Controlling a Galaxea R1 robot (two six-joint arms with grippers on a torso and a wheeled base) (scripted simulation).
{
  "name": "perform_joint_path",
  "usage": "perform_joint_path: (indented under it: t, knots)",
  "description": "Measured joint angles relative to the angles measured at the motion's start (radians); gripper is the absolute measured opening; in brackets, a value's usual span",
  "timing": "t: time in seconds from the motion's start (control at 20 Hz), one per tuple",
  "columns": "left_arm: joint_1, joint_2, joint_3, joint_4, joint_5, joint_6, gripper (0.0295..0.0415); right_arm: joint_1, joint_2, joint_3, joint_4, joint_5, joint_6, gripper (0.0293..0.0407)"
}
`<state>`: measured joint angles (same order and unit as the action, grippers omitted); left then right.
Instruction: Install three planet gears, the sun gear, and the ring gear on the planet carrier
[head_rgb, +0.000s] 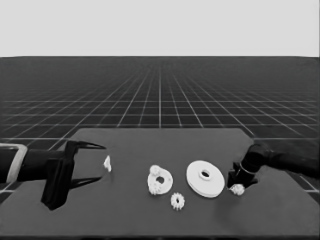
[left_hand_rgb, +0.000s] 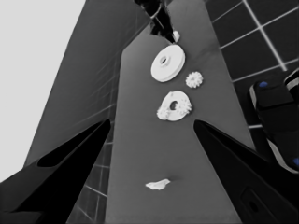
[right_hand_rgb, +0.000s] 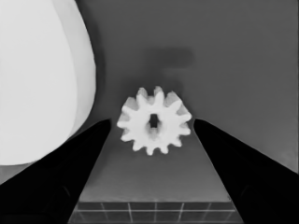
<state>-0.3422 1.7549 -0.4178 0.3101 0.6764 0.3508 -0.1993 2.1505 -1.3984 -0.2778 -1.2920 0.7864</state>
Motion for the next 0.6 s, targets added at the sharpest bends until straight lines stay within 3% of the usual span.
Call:
perform_joint_path:
  t: [0.3,0.4,0.6]
  knots:
    - [0.000,0.000,0.000,0.000,0.000,0.000,0.0385,-0.021,0.013,-0.025,-0.013,0.019,-0.005,0.0385]
    - [0.000,0.000,0.000,0.000,0.000,0.000,0.0385,-0.022,0.014,-0.025,-0.013,0.020,-0.005,0.0314]
    - [0.000,0.000,0.000,0.000,0.000,0.000,0.0385,-0.021,0.014,-0.026,-0.013,0.020,-0.005,0.0312]
